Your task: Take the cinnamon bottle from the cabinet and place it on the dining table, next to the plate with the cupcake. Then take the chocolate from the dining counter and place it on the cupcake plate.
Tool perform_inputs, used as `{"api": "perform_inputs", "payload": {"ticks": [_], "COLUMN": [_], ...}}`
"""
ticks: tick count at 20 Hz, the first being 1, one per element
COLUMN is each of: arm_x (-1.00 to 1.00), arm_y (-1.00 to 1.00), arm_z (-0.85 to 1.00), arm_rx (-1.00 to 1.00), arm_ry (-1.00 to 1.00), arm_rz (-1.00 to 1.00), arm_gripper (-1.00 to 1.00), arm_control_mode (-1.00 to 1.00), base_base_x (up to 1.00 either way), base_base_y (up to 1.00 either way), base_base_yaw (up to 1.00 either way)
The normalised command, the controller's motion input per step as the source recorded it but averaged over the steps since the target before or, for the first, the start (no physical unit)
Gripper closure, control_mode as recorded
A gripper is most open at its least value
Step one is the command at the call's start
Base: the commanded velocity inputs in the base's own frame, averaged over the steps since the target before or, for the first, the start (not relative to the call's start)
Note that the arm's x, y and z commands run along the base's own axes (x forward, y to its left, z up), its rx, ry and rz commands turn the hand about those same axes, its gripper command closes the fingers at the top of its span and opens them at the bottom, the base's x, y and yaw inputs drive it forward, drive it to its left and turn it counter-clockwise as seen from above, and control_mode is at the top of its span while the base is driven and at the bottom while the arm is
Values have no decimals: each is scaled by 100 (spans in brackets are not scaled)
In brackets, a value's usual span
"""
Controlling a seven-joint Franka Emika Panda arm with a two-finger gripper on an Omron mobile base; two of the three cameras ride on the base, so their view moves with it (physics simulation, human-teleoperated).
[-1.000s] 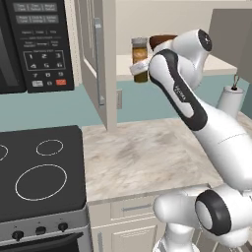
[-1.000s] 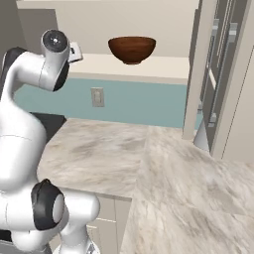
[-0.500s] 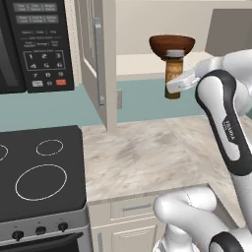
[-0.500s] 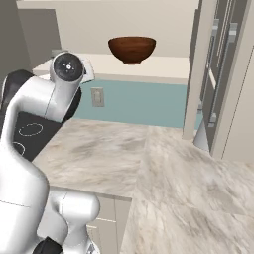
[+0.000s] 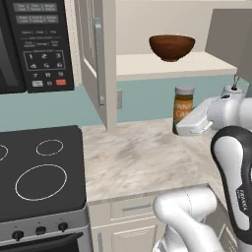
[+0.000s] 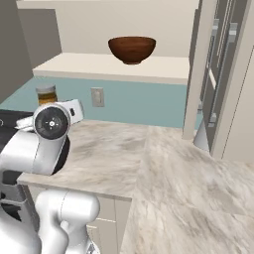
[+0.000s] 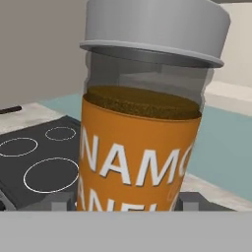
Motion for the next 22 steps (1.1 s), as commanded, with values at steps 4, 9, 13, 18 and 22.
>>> {"api": "perform_inputs", "payload": {"ticks": [4,9,13,18,22], "arm_x": [-31,0,0,0,0], "arm_y": [12,0,0,0,0], "arm_z": [-6,0,0,0,0], "arm_rx": [0,0,0,0,0], "arm_ry": [3,0,0,0,0], "arm_rz": [1,0,0,0,0], "arm_gripper": [100,100,100,100,100], "arm_control_mode": [100,100,100,100,100], "base_base_x": [-47,-100,-84,-37,-5], "base_base_y": [19,51,74,87,100], "base_base_yaw": [3,32,62,80,80]}}
